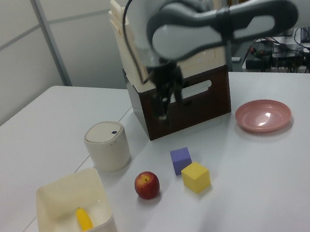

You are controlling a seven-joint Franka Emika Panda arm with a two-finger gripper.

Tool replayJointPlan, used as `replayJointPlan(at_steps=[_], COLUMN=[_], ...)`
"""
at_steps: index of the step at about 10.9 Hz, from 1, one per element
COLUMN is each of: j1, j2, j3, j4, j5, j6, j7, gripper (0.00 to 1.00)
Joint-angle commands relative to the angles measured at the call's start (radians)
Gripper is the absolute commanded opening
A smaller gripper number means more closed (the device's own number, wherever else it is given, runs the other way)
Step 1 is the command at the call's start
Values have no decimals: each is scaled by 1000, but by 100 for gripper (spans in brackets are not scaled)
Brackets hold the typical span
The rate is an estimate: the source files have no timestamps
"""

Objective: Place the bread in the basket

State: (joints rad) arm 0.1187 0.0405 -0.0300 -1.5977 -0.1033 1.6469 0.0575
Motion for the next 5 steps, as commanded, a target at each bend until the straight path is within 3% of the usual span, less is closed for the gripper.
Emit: replayJointPlan(at_steps=[1,5], j1=[-89,-93], j2=[-82,-87], j3=[7,4], j4=[-31,-31], j5=[79,79], j6=[-38,-78], j7=[-59,-62], gripper=[100,100])
